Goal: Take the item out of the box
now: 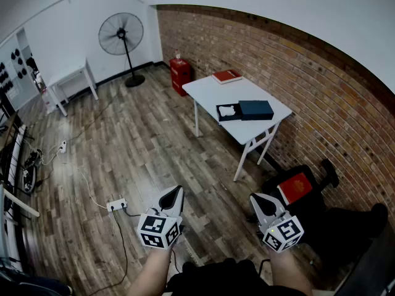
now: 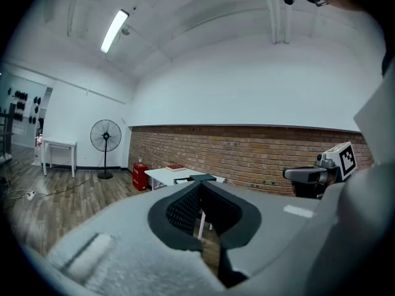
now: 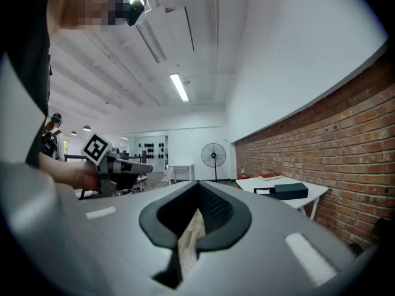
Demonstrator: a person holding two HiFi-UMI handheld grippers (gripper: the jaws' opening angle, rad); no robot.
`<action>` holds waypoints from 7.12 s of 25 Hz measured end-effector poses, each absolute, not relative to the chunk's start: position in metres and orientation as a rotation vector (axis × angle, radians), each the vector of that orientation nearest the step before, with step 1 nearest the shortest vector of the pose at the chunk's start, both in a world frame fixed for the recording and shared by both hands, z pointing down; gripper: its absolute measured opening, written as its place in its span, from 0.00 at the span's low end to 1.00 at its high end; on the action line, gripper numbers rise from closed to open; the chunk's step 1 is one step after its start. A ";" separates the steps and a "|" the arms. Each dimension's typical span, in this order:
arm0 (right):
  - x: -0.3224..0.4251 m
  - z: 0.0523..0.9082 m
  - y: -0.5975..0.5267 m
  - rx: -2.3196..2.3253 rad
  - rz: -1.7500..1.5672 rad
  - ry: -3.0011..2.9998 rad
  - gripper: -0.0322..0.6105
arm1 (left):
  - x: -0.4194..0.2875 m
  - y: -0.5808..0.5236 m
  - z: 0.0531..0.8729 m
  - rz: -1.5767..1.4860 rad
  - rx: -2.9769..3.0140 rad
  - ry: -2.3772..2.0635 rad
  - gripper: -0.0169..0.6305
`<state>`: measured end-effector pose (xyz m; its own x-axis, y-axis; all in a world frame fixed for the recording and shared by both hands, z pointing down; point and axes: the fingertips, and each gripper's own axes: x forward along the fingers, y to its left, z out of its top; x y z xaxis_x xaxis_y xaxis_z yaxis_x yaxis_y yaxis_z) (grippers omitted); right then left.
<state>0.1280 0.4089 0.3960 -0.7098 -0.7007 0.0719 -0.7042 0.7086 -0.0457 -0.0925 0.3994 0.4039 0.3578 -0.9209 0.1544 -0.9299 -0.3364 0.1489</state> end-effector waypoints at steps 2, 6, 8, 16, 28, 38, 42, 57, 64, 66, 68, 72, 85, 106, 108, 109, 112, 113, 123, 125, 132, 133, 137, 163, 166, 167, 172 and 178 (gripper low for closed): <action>0.128 0.398 0.407 1.167 0.104 -2.855 0.05 | -0.093 0.398 0.407 0.067 2.402 -1.671 0.03; 0.127 0.401 0.406 1.125 0.096 -2.856 0.05 | -0.089 0.396 0.411 0.075 2.401 -1.669 0.03; 0.127 0.400 0.407 1.108 0.094 -2.859 0.05 | -0.086 0.396 0.411 0.074 2.398 -1.668 0.03; 0.138 0.406 0.416 0.975 0.051 -2.851 0.05 | -0.053 0.393 0.410 0.081 2.409 -1.641 0.03; 0.205 0.429 0.432 0.917 0.154 -2.857 0.05 | 0.017 0.399 0.412 0.114 2.417 -1.637 0.03; 0.252 0.449 0.408 1.034 0.258 -2.833 0.05 | 0.052 0.376 0.422 0.138 2.448 -1.569 0.03; 0.251 0.456 0.386 1.048 0.292 -2.814 0.05 | 0.053 0.349 0.430 0.127 2.456 -1.533 0.03; 0.150 0.462 0.232 0.986 0.408 -2.805 0.05 | -0.023 0.192 0.445 0.128 2.455 -1.451 0.03; 0.102 0.472 0.182 0.964 0.470 -2.766 0.05 | -0.078 0.145 0.454 0.105 2.416 -1.447 0.03; 0.087 0.471 0.172 0.965 0.476 -2.759 0.05 | -0.095 0.137 0.454 0.094 2.413 -1.446 0.03; 0.071 0.469 0.163 0.962 0.474 -2.758 0.05 | -0.110 0.129 0.454 0.089 2.417 -1.445 0.03; 0.051 0.471 0.152 0.936 0.493 -2.748 0.05 | -0.132 0.114 0.457 0.080 2.412 -1.457 0.03; 0.057 0.497 0.090 0.913 0.645 -2.745 0.05 | -0.143 0.057 0.465 0.093 2.364 -1.502 0.03; 0.104 0.526 -0.147 0.816 0.770 -2.763 0.05 | -0.066 -0.160 0.473 0.223 2.325 -1.496 0.03; 0.107 0.529 -0.154 0.814 0.779 -2.759 0.05 | -0.061 -0.170 0.470 0.222 2.337 -1.492 0.03; 0.108 0.531 -0.157 0.818 0.787 -2.756 0.05 | -0.059 -0.173 0.470 0.221 2.339 -1.487 0.03; 0.109 0.534 -0.164 0.838 0.822 -2.747 0.05 | -0.057 -0.183 0.473 0.223 2.342 -1.463 0.03; 0.108 0.536 -0.167 0.843 0.829 -2.740 0.05 | -0.057 -0.186 0.475 0.222 2.345 -1.455 0.03; 0.068 0.544 -0.207 0.940 0.848 -2.656 0.05 | -0.087 -0.243 0.484 0.199 2.390 -1.322 0.03; 0.059 0.546 -0.216 0.964 0.837 -2.634 0.05 | -0.101 -0.257 0.477 0.181 2.414 -1.319 0.03; 0.045 0.548 -0.247 1.107 0.842 -2.572 0.05 | -0.133 -0.297 0.470 0.124 2.457 -1.298 0.03; 0.043 0.551 -0.248 1.111 0.848 -2.557 0.05 | -0.132 -0.300 0.470 0.117 2.462 -1.286 0.03; 0.050 0.571 -0.256 1.161 0.870 -2.461 0.05 | -0.119 -0.306 0.481 0.112 2.479 -1.204 0.03; 0.088 0.698 -0.313 1.170 0.921 -1.998 0.39 | -0.057 -0.356 0.552 0.228 2.424 -0.980 0.03; 0.089 0.704 -0.314 1.162 0.935 -1.976 0.42 | -0.058 -0.358 0.555 0.228 2.416 -0.982 0.03; 0.089 0.705 -0.314 1.160 0.935 -1.966 0.42 | -0.059 -0.358 0.556 0.230 2.413 -0.986 0.03; 0.087 0.711 -0.311 1.101 0.927 -1.920 0.39 | -0.064 -0.360 0.555 0.220 2.403 -1.003 0.03; 0.083 0.718 -0.300 1.031 0.989 -1.914 0.39 | -0.057 -0.354 0.556 0.206 2.396 -0.984 0.03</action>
<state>0.0829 -0.3002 0.7179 -0.4069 -0.3148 0.8575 -0.8816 0.3813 -0.2783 -0.0570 -0.3541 0.5560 0.7223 -0.6071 0.3312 -0.6890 -0.5899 0.4211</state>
